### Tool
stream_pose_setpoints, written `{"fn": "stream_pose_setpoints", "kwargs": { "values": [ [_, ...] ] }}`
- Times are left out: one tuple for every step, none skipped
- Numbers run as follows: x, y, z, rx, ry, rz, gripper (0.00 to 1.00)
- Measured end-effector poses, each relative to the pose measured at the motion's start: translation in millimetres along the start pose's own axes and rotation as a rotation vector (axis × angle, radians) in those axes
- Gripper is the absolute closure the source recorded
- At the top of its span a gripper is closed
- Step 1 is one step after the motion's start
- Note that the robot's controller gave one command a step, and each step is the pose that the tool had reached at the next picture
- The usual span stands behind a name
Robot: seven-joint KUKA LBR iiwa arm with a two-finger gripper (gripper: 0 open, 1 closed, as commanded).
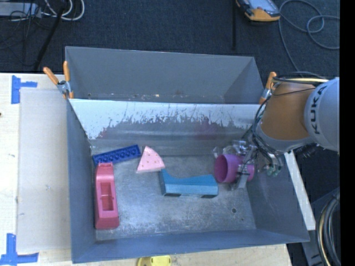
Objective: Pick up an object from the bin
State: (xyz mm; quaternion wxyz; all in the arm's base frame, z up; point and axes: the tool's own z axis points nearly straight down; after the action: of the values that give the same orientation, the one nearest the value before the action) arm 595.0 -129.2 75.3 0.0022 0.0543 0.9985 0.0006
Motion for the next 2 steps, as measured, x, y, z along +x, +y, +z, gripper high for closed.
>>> {"fn": "stream_pose_setpoints", "kwargs": {
  "values": [
    [1.1, 0, -4, 0.0, 0.002, 0.0, 1.0],
    [2.2, 0, -23, 0.0, 0.007, 0.0, 1.0]
  ]
}}
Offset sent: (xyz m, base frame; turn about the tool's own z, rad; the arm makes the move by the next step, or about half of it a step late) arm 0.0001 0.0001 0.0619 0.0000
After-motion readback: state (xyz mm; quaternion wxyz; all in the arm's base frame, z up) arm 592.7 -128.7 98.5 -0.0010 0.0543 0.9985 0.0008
